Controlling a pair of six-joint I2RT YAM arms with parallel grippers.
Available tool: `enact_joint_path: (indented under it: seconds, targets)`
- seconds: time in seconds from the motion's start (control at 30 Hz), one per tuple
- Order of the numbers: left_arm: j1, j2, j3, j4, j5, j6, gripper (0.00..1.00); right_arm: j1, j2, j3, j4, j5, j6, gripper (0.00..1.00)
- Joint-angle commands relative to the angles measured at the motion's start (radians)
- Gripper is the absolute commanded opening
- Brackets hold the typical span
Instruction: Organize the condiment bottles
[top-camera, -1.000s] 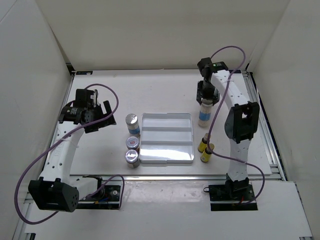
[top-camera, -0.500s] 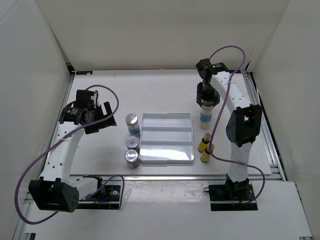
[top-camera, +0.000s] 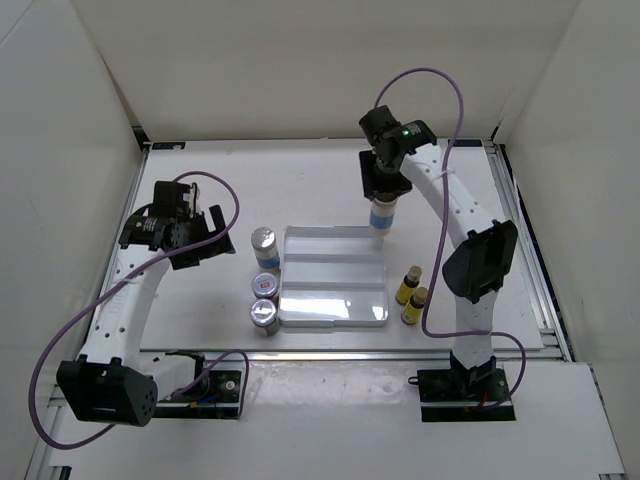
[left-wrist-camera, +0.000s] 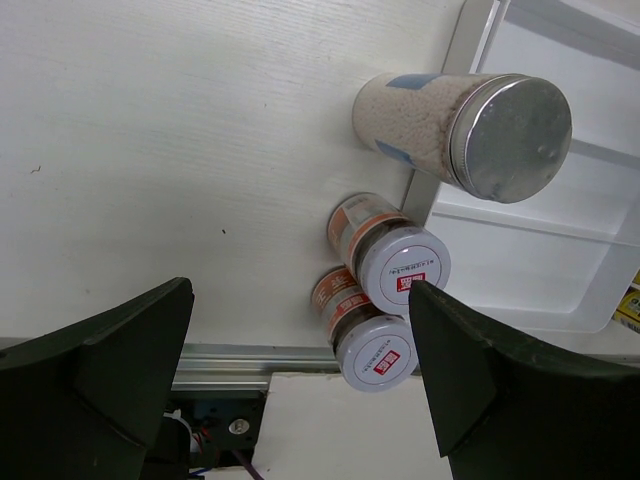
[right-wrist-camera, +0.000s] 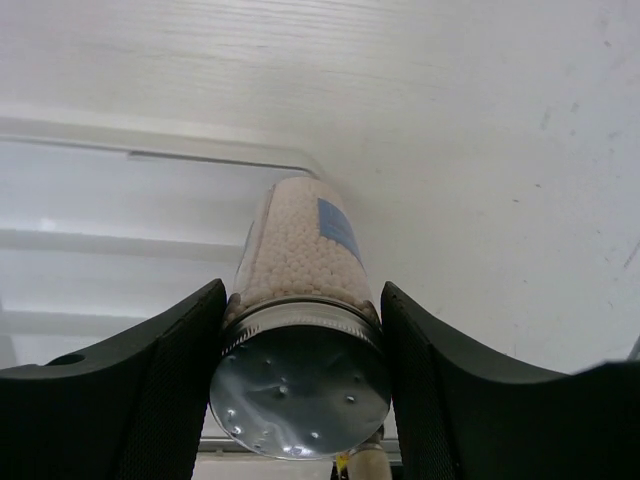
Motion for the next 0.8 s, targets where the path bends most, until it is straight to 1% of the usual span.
enact_joint_path:
  seconds: [0.0,0.1,0.2,0.33,0.4,0.57,0.7,0.73,0.77]
  targets:
    - [-0.005,-0.042,-0.014,0.009,0.018,-0.001,1.00,0.070,-0.046,0.062,0.033,-0.030,-0.058,0.00]
    - [-0.005,-0.042,-0.014,0.009,0.018,-0.001,1.00,0.093,-0.034,0.027,0.060,-0.086,-0.058,0.00]
    - [-0.025,-0.042,-0.014,0.009,0.018,-0.001,1.00,0.102,-0.008,-0.008,0.088,-0.105,-0.058,0.00]
    - [-0.056,-0.022,-0.014,0.009,0.018,-0.001,1.00,0.102,0.048,-0.028,0.108,-0.073,-0.058,0.00]
    - [-0.056,-0.022,-0.014,0.009,0.028,-0.001,1.00,0.102,0.058,-0.069,0.119,-0.073,-0.058,0.00]
    - [-0.056,-0.022,-0.004,0.009,0.048,-0.001,1.00,0.113,0.029,-0.212,0.189,-0.062,-0.049,0.00]
    - [-0.056,-0.022,-0.004,0.009,0.048,-0.001,1.00,0.113,0.008,-0.249,0.198,-0.053,-0.049,0.00]
    - [-0.056,-0.022,-0.004,0.009,0.048,-0.001,1.00,0.122,0.008,-0.249,0.186,-0.042,-0.049,0.08]
    - [-0.056,-0.013,-0.004,0.009,0.048,-0.011,1.00,0.122,-0.004,-0.238,0.186,-0.033,-0.049,0.19]
